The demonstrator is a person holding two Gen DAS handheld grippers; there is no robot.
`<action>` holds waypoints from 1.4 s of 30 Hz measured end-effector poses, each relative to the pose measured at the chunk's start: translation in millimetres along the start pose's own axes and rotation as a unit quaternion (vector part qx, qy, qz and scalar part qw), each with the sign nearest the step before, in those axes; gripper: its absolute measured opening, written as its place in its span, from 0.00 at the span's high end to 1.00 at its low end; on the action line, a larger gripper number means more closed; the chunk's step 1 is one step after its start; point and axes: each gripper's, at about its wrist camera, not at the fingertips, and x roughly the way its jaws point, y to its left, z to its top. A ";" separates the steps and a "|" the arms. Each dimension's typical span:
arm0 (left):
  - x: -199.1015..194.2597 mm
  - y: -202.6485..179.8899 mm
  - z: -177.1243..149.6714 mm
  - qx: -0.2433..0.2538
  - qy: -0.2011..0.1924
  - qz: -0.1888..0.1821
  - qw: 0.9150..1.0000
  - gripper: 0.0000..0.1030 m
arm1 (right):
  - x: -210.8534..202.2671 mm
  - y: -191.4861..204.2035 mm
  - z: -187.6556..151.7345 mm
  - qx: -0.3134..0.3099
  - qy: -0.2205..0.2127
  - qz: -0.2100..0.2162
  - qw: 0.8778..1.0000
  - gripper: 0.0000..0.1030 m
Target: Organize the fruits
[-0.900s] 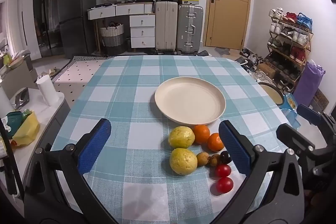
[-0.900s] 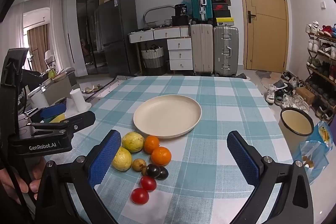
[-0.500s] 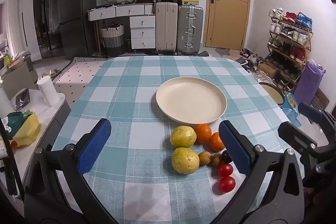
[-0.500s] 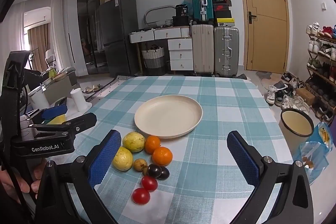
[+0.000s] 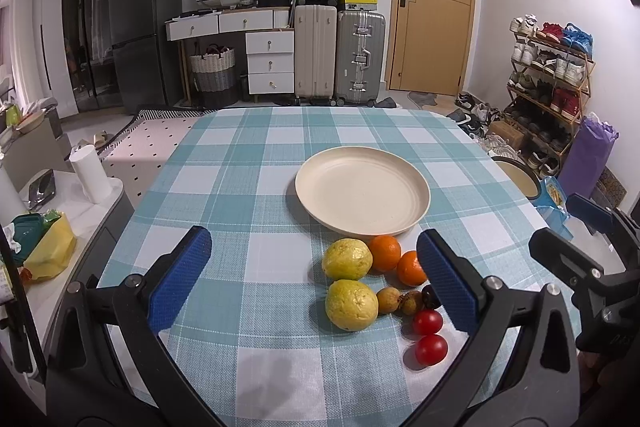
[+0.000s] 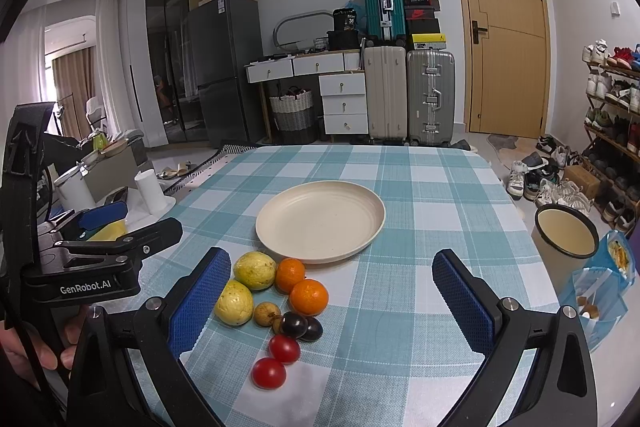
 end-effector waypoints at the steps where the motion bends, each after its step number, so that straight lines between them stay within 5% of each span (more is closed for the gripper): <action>1: 0.1 -0.5 -0.3 0.000 0.000 0.001 1.000 0.00 | 0.4 -0.2 0.0 0.000 0.000 0.000 1.000 0.00; 42: 1.8 3.6 -5.1 0.009 0.009 -0.016 1.000 0.01 | -2.2 4.8 0.8 0.004 0.001 0.004 1.000 0.00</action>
